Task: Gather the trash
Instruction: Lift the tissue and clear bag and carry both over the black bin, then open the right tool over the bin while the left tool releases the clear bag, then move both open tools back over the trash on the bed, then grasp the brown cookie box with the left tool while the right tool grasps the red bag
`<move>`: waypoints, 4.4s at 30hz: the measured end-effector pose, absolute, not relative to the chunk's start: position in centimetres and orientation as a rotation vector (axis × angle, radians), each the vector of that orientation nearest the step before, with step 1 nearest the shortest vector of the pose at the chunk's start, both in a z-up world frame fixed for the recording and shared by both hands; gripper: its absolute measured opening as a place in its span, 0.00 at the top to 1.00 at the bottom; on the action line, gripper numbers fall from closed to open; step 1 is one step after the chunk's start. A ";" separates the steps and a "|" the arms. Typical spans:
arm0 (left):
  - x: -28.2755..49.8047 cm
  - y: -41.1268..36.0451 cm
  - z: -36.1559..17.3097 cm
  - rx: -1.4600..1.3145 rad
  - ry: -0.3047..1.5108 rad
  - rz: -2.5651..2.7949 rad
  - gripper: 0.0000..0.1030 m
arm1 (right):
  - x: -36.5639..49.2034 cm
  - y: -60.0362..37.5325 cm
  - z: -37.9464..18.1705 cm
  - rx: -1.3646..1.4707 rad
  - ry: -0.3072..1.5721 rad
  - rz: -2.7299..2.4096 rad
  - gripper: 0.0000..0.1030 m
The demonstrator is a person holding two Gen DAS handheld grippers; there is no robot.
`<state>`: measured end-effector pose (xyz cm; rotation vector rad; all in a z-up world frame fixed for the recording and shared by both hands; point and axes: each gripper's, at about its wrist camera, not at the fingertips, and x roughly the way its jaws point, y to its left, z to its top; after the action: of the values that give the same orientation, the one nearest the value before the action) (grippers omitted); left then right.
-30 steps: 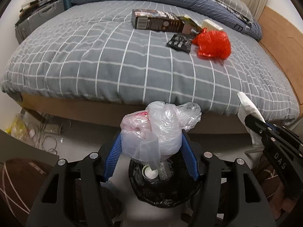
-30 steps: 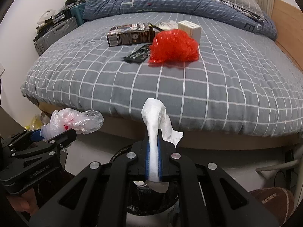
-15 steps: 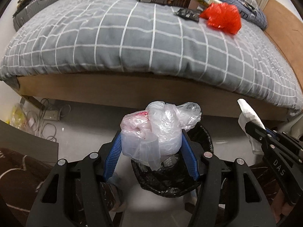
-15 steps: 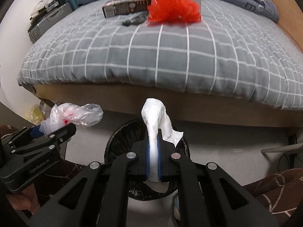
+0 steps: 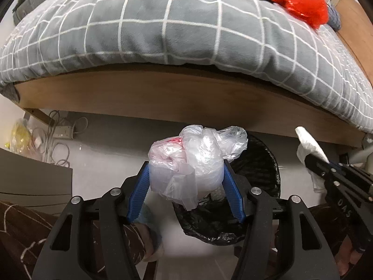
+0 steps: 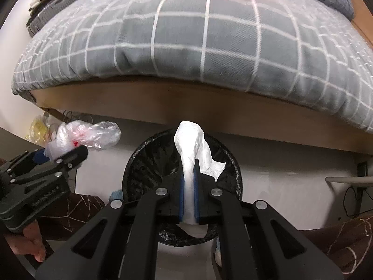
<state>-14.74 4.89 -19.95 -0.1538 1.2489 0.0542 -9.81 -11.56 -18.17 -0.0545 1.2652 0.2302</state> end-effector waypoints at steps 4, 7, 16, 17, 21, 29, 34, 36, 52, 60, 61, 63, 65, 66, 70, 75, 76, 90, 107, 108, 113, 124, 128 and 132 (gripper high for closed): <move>-14.4 5.4 -20.7 -0.159 1.260 0.061 0.43 | -9.3 -10.4 -19.5 -0.084 1.298 0.242 0.94; -14.2 6.0 -21.2 -0.174 1.274 0.073 0.43 | -9.0 -9.9 -20.4 -0.100 1.324 0.249 0.92; -14.2 6.8 -21.1 -0.156 1.273 0.116 0.43 | -9.2 -8.5 -21.1 -0.137 1.330 0.242 0.58; -14.2 6.8 -21.1 -0.158 1.274 0.117 0.43 | -9.2 -8.6 -21.0 -0.134 1.325 0.238 0.53; -14.1 6.4 -21.0 -0.150 1.273 0.116 0.43 | -9.3 -9.2 -20.4 -0.128 1.305 0.231 0.34; -13.7 5.0 -21.4 -0.130 1.292 0.099 0.43 | -9.9 -11.9 -18.9 -0.127 1.236 0.150 0.08; -13.4 2.7 -21.3 -0.134 1.304 0.046 0.43 | -10.2 -14.9 -18.6 -0.069 1.224 0.102 0.08; -13.2 1.6 -21.2 -0.125 1.305 0.028 0.43 | -10.3 -15.7 -18.5 -0.058 1.219 0.083 0.08; -12.7 -3.6 -21.7 -0.077 1.314 -0.084 0.42 | -10.9 -20.8 -17.7 0.037 1.200 -0.020 0.07; -13.0 -4.5 -21.3 -0.044 1.290 -0.106 0.17 | -10.8 -20.3 -17.1 0.019 1.184 -0.012 0.07; -13.0 -4.7 -21.1 -0.037 1.288 -0.107 0.16 | -10.8 -20.3 -17.0 0.019 1.183 -0.012 0.07; -13.0 -4.8 -20.8 -0.025 1.279 -0.105 0.11 | -10.7 -20.4 -16.9 0.019 1.173 -0.017 0.07; -13.1 -4.7 -20.3 -0.016 1.266 -0.098 0.08 | -10.7 -20.8 -16.5 0.025 1.158 -0.024 0.07; -13.0 -4.6 -20.0 -0.013 1.259 -0.093 0.07 | -10.6 -20.9 -16.3 0.030 1.152 -0.026 0.07; -12.6 -4.1 -18.5 -0.012 1.231 -0.096 0.05 | -10.2 -21.4 -15.0 0.045 1.115 -0.038 0.07; -12.1 -3.7 -16.3 -0.016 1.175 -0.104 0.05 | -9.8 -21.1 -13.0 0.042 1.056 -0.038 0.07; -12.1 -3.7 -16.0 -0.015 1.167 -0.104 0.05 | -9.7 -21.1 -12.4 0.038 1.037 -0.039 0.07; -11.3 -1.7 -9.9 -0.049 1.042 -0.100 0.05 | -7.9 -20.2 -7.2 0.012 0.911 0.004 0.07; -2.1 2.9 -3.0 -0.010 0.971 -0.123 0.06 | -1.3 -18.7 -0.6 -0.019 0.811 0.054 0.07; -1.2 3.2 -2.5 0.010 0.964 -0.129 0.06 | -0.9 -18.6 -0.4 -0.021 0.806 0.058 0.07; 2.8 3.4 -1.1 0.099 0.955 -0.172 0.06 | 2.5 -18.1 0.4 -0.003 0.789 0.073 0.07; 12.1 1.9 -2.4 0.330 0.953 -0.348 0.06 | 8.2 -17.0 -2.2 0.017 0.818 0.111 0.07; 15.5 1.4 -3.7 0.429 0.969 -0.417 0.07 | 9.5 -17.4 -3.7 0.053 0.841 0.110 0.07; 17.8 1.3 -5.6 0.510 1.006 -0.463 0.06 | 10.2 -17.0 -4.1 0.010 0.838 0.110 0.07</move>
<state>17.84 1.29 -5.59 0.5104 1.0059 -0.4626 10.25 -17.01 -4.12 0.0099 0.8377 0.1101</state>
